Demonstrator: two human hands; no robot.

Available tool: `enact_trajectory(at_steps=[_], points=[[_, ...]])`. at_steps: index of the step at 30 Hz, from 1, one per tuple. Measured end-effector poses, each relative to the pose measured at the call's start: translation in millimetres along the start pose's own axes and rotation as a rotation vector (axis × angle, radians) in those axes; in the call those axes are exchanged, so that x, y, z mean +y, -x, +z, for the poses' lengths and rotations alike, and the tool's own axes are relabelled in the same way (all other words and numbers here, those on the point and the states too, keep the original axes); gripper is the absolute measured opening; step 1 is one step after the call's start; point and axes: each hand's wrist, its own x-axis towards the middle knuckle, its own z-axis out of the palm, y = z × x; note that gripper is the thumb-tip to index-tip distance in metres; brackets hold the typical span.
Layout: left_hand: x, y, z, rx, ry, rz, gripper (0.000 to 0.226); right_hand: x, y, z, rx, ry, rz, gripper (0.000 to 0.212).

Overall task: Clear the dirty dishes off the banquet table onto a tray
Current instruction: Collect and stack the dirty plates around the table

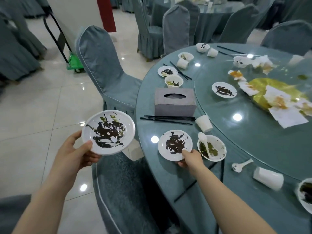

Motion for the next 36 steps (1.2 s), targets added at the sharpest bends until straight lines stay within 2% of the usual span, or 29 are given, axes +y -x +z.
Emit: enact_trajectory(at_steps=[5, 12, 16, 18, 22, 28, 36], points=[[-2, 23, 6, 0.028, 0.047, 0.014, 0.036, 0, 18, -21, -0.036, 0.054, -0.077, 0.022], [-5, 55, 17, 0.085, 0.072, 0.004, 0.036, 4, 47, -42, -0.125, 0.083, -0.137, 0.024], [-4, 69, 12, 0.131, 0.094, 0.008, 0.032, -5, 56, -39, -0.126, 0.168, -0.217, 0.025], [-6, 72, 5, 0.148, 0.106, 0.005, 0.032, -9, 66, -28, -0.148, 0.136, -0.243, 0.021], [-11, 65, -19, 0.161, 0.125, 0.010, 0.031, -25, 92, 10, -0.196, 0.080, -0.312, 0.007], [-16, 37, -79, 0.140, 0.104, 0.010, 0.031, -58, 141, 97, -0.272, -0.068, -0.438, 0.013], [-6, -13, -177, 0.047, 0.063, 0.022, 0.030, -47, 187, 252, -0.341, 0.008, -0.474, 0.015]])
